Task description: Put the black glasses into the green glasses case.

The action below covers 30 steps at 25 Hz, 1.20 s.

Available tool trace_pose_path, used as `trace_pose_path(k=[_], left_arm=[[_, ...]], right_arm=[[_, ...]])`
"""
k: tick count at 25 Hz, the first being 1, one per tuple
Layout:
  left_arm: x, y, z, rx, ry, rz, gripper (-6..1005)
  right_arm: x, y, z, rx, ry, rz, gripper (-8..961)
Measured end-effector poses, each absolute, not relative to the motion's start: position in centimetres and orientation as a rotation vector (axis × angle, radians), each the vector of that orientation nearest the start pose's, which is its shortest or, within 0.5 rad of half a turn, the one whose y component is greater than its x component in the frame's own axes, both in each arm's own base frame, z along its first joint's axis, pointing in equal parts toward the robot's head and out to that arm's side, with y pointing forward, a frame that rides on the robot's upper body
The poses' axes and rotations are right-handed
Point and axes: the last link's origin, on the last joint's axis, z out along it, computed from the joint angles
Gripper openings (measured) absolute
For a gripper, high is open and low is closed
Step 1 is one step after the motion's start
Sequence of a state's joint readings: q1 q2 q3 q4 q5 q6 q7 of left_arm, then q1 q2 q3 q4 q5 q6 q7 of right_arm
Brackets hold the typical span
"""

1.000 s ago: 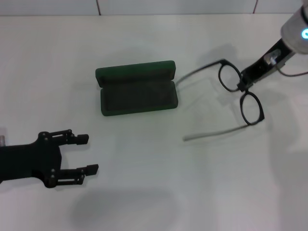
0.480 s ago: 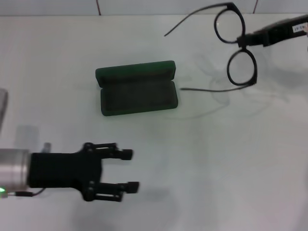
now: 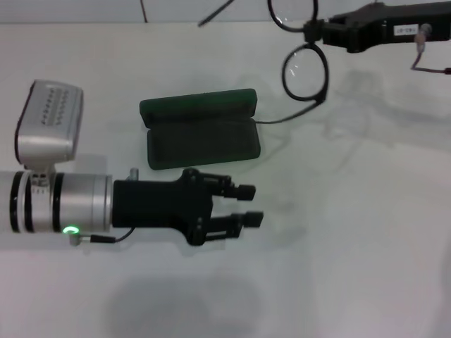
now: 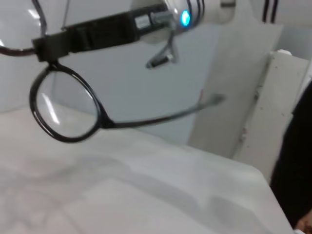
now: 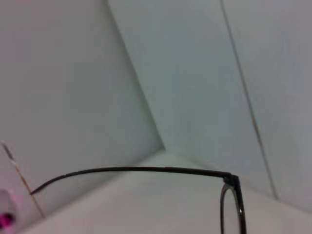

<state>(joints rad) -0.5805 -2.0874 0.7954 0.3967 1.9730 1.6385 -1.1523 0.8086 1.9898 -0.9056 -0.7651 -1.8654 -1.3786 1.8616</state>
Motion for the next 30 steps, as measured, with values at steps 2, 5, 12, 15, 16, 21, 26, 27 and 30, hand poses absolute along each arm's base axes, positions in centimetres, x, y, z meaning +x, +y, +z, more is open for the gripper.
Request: trace_pose_path(k=[2,5,12,15,16,21,26,27,30], left_arm=[[-24.0,29.7,-5.4,-2.944,-0.458,-0.884,570],[-23.5,30.0,-5.3,-2.918,-0.439,-0.924,429],[-22.8,30.4,-5.0,-2.881,-0.436,-0.994,182],[-22.6,30.5,-4.9,-2.864,-0.433,-1.02,51],[-22.5,30.5,-4.9,-2.859,-0.431,-1.028,7],[-22.3,30.7,-4.7,-2.845,-0.425,-1.052,4],[-22.2,30.8,-4.6,-2.838,-0.42,-1.062,4],[-22.1,30.9,-4.6,-2.832,-0.419,-1.068,4],[-22.0,31.1,-4.3,-2.816,-0.415,-1.081,5]], right_arm=[[14.1,42.2,2.8,-2.716,0.637,0.777,43],[14.0,41.8,2.0,-2.712,0.599,0.854,43],[14.4,41.1,-0.2,-2.712,0.574,0.968,45],[14.5,40.9,-1.0,-2.724,0.561,0.966,45],[14.6,40.9,-1.1,-2.726,0.559,0.965,46],[15.0,40.6,-2.1,-2.745,0.544,0.924,47],[15.5,40.3,-2.8,-2.771,0.544,0.864,48],[15.6,40.2,-2.9,-2.777,0.544,0.857,48],[15.7,39.9,-3.2,-2.794,0.543,0.845,49]])
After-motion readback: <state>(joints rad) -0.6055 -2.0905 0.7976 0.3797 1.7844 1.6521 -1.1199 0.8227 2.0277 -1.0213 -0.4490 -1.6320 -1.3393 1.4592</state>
